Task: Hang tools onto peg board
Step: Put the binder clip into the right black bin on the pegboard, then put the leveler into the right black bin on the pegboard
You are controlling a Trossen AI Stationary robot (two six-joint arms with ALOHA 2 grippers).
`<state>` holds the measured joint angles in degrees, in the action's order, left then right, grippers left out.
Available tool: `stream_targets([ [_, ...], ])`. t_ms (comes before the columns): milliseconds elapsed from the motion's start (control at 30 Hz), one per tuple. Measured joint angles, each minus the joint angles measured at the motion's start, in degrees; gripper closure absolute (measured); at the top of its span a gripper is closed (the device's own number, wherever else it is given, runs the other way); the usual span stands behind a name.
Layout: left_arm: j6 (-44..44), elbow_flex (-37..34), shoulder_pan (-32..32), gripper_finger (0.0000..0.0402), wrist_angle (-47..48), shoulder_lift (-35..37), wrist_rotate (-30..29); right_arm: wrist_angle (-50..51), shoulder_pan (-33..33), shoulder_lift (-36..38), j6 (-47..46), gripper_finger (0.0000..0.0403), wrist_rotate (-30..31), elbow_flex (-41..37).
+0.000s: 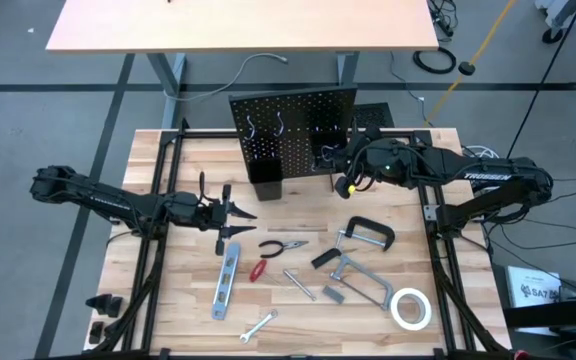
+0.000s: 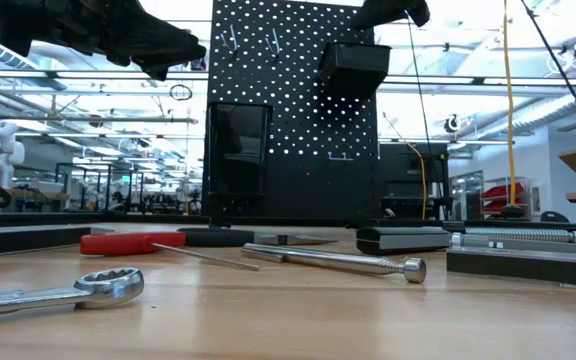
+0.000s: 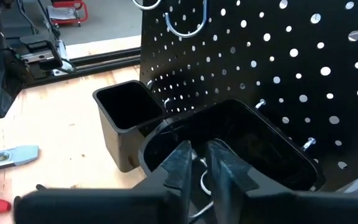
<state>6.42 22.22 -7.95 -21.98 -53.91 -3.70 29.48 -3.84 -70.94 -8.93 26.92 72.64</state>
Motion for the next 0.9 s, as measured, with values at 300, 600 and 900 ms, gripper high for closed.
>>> stream_targets([
  [300, 0.00, 0.00, 0.00, 0.0281, 0.00, 0.00, 0.00, -0.03, 0.02, 0.00, 0.02, 0.0296, 0.07, 0.00],
  [600, 0.00, 0.00, -0.01, 0.0281, -0.02, 0.00, 0.00, -0.15, 0.17, 0.00, 0.61, 0.0282, -6.43, 0.00],
  [900, -0.01, 0.00, -0.02, 0.0281, -0.04, 0.00, 0.00, -2.26, 4.65, -0.55, -0.60, 0.0282, -17.97, 0.04],
])
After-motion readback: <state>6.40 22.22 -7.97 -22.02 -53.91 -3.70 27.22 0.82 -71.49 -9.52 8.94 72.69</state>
